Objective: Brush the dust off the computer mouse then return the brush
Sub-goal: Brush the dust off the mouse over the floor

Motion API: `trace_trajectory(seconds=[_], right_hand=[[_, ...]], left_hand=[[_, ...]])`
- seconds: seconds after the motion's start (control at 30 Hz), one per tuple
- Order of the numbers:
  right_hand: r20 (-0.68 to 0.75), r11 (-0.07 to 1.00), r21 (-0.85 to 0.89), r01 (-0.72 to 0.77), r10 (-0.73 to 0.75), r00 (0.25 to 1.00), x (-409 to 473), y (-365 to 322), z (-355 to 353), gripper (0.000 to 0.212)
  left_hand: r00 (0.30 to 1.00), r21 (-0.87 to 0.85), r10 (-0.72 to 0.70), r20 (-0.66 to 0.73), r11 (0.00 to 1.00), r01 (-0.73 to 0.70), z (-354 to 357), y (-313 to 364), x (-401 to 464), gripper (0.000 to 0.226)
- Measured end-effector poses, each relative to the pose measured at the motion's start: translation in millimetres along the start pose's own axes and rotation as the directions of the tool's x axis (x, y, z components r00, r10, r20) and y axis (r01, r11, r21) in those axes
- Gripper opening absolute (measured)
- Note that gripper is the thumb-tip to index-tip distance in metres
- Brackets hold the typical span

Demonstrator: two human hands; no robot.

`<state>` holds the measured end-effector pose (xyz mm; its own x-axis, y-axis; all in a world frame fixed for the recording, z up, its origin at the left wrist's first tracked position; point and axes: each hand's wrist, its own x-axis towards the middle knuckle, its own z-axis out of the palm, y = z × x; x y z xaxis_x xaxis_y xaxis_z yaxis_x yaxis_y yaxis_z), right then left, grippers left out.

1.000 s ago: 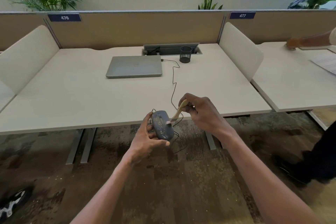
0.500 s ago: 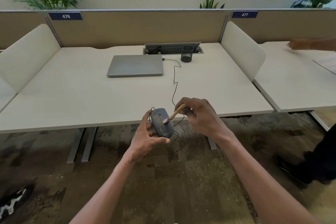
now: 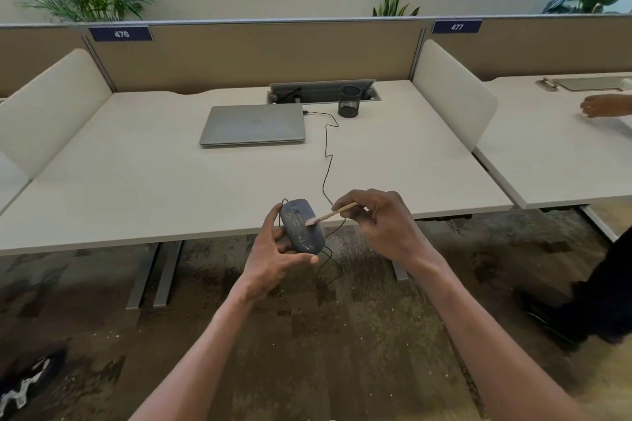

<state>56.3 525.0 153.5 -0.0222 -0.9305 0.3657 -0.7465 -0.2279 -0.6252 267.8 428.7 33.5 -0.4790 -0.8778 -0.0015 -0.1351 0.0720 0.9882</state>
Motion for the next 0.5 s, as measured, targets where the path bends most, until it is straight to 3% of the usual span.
trace_trajectory(seconds=[0.3,0.5], right_hand=[[0.076,0.999,-0.019,-0.044,0.046,0.996,-16.5,7.8,-6.1,0.033],[0.004,0.999,0.01,-0.042,0.042,0.999,-12.9,7.5,-10.6,0.033]], left_hand=[[0.999,0.005,-0.014,-0.039,1.0,0.015,0.6,0.5,-2.1,0.131],[1.0,0.007,-0.007,-0.028,1.0,0.008,0.5,8.5,-5.4,0.131]])
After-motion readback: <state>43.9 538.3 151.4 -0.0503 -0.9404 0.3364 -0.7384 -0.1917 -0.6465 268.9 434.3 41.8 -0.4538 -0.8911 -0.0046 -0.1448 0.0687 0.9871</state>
